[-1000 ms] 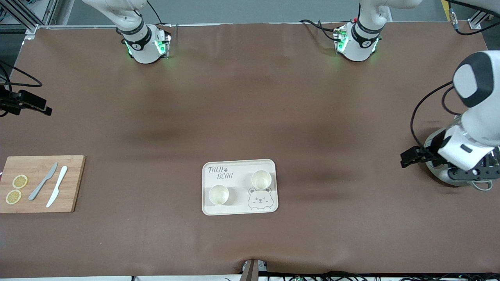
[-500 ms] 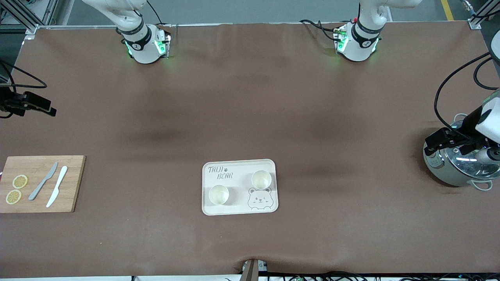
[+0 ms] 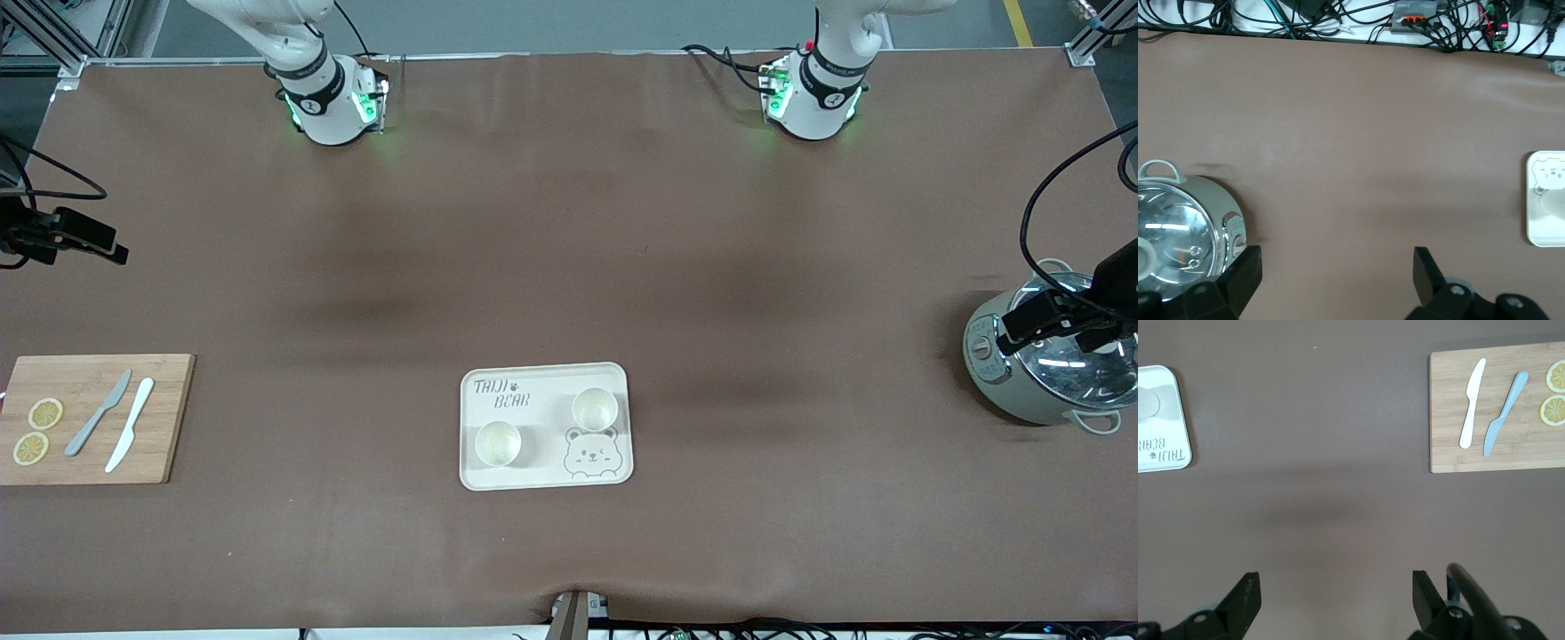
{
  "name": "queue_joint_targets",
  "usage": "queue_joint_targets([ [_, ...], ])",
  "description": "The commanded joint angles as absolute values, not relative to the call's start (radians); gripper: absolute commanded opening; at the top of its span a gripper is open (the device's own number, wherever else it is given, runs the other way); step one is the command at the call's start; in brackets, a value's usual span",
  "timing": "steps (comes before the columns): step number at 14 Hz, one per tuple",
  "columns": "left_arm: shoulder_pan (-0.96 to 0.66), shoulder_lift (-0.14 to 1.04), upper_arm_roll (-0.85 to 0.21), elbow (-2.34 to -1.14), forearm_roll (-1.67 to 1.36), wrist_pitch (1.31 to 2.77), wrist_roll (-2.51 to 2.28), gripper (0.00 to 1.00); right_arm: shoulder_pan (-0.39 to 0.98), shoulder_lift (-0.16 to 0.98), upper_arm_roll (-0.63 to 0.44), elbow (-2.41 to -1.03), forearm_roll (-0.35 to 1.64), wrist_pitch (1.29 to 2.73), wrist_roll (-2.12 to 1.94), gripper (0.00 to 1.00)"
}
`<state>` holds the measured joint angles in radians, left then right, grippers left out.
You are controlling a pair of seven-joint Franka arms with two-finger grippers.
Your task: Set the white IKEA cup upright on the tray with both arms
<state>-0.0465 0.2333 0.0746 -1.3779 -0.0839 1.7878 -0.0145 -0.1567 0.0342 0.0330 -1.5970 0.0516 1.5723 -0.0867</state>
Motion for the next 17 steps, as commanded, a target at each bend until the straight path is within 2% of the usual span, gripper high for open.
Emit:
queue_joint_targets([
  [1, 0.011, 0.25, 0.009, -1.332, -0.06, 1.761, -0.008, 1.0, -0.155, 0.023, 0.037, -1.594, 0.049, 1.565, -0.083, 1.0],
  [5, -0.009, 0.209, 0.009, -1.339, -0.035, 1.759, -0.018, 1.0, -0.156, 0.023, 0.037, -1.586, 0.051, 1.563, -0.086, 1.0],
  [8, -0.008, 0.149, -0.014, -1.364, -0.034, 1.694, -0.064, 1.0, -0.153, 0.021, 0.04, -1.578, 0.051, 1.562, -0.083, 1.0],
  [11, -0.008, 0.075, -0.021, -1.455, -0.034, 1.692, -0.066, 1.0, -0.155, 0.023, 0.038, -1.578, 0.051, 1.562, -0.086, 1.0],
  [17, 0.002, 0.051, -0.035, -1.506, -0.034, 1.69, -0.064, 1.0, -0.152, 0.026, 0.038, -1.582, 0.052, 1.563, -0.084, 1.0],
])
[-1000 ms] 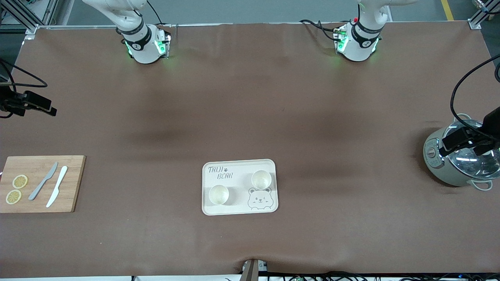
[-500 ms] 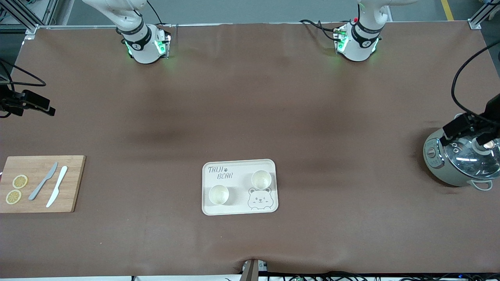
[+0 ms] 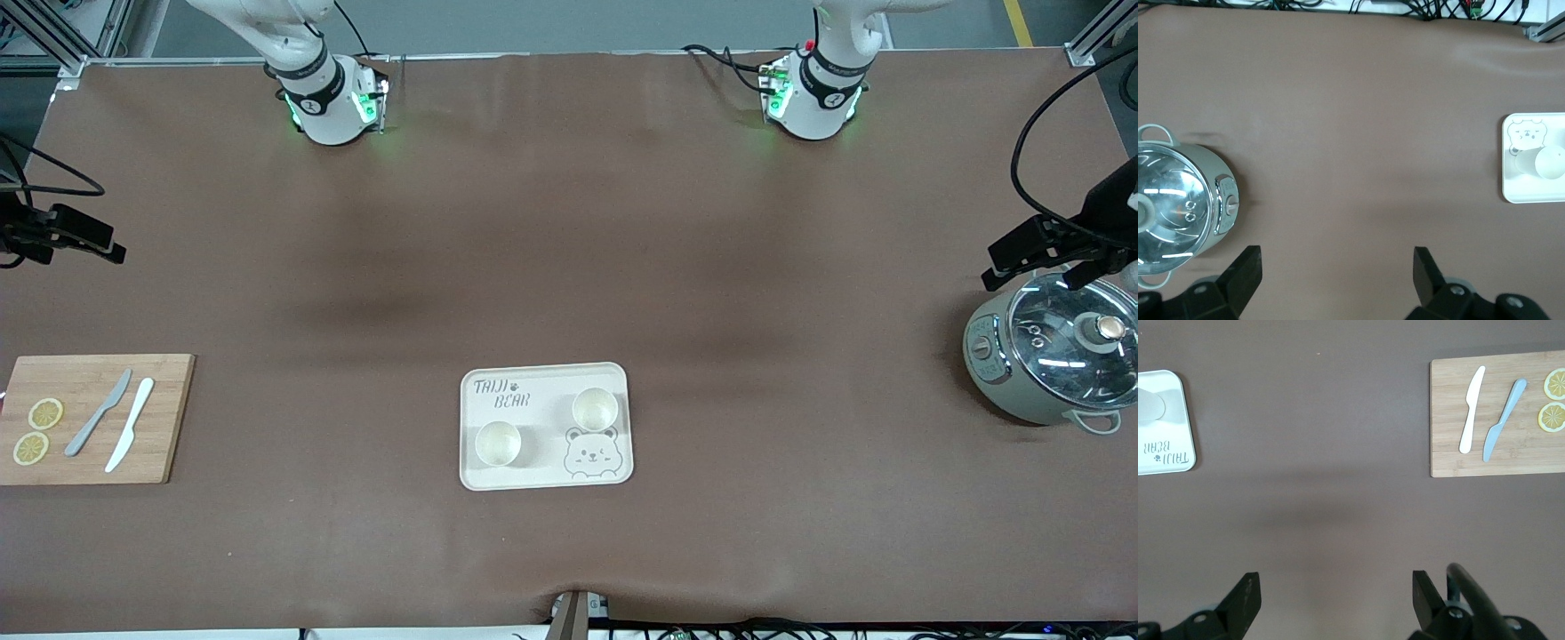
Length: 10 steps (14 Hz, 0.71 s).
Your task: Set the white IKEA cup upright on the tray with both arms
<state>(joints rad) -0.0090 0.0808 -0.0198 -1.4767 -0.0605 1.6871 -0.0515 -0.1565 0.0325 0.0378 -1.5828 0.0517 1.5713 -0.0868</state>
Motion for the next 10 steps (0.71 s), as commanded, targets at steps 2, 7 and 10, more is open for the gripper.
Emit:
queue_joint_targets([
  [2, 0.002, 0.051, -0.035, -1.506, -0.034, 1.681, -0.063, 1.0, -0.152, 0.026, 0.038, -1.582, 0.052, 1.563, -0.084, 1.0],
  [7, -0.003, 0.052, -0.063, -1.505, 0.054, 1.638, -0.075, 1.0, -0.15, 0.026, 0.038, -1.58, 0.049, 1.566, -0.086, 1.0],
  [10, -0.005, 0.052, -0.064, -1.5, 0.054, 1.634, -0.09, 1.0, -0.149, 0.026, 0.038, -1.58, 0.049, 1.569, -0.086, 1.0],
])
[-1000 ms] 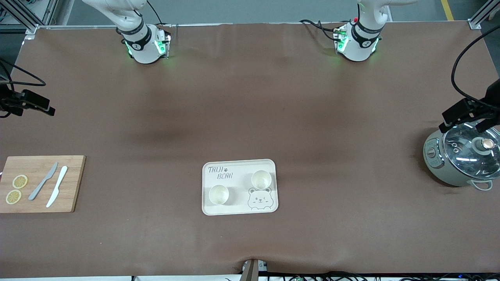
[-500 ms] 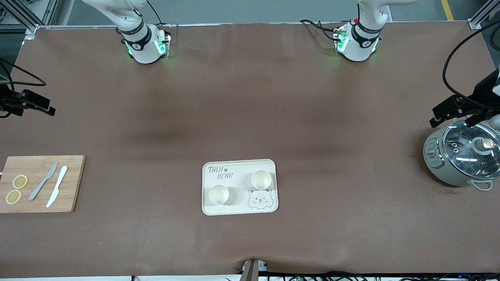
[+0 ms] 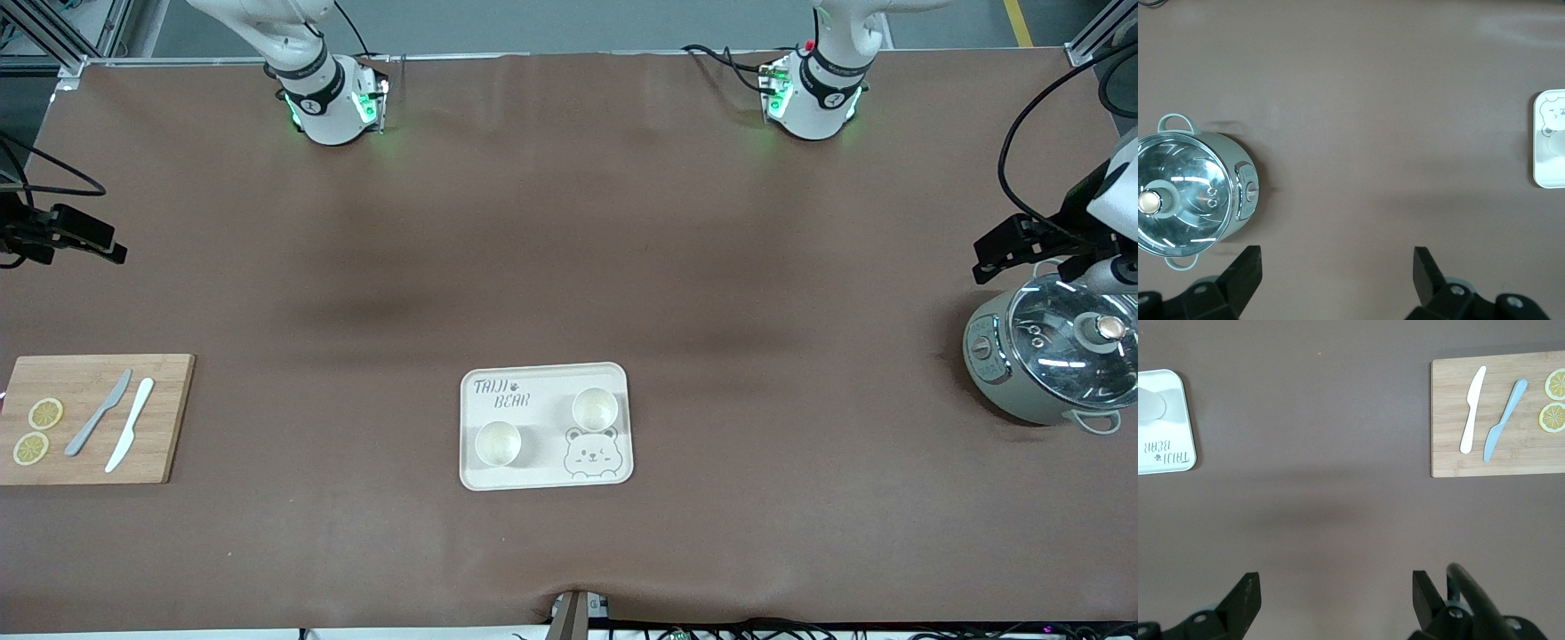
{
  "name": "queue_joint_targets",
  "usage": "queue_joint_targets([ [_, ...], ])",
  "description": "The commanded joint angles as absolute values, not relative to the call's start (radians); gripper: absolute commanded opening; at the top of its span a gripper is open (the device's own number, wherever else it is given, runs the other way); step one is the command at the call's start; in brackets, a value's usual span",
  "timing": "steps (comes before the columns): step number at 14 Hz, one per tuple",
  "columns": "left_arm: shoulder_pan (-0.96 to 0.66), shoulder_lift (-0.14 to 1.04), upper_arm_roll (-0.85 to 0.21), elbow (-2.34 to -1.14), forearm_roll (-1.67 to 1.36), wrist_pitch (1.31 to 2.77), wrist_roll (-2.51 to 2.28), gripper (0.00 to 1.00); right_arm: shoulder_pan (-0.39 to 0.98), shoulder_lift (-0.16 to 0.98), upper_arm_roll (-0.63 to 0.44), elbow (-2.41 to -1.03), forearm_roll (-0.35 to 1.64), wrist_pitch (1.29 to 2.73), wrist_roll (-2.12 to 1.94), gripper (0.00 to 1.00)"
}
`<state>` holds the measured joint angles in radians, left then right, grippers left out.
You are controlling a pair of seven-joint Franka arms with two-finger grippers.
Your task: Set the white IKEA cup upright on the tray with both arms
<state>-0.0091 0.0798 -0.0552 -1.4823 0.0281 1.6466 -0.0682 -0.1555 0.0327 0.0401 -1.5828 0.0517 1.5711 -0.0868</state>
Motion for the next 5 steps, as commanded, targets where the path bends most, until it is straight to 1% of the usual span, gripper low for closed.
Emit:
queue_joint_targets([
  [1, -0.003, 0.052, -0.064, -1.499, 0.052, 1.632, -0.087, 1.0, -0.149, 0.025, 0.04, -1.58, 0.048, 1.574, -0.086, 1.0],
  [5, 0.002, 0.06, -0.064, -1.479, 0.043, 1.632, -0.08, 1.0, -0.149, 0.023, 0.04, -1.58, 0.048, 1.575, -0.086, 1.0],
])
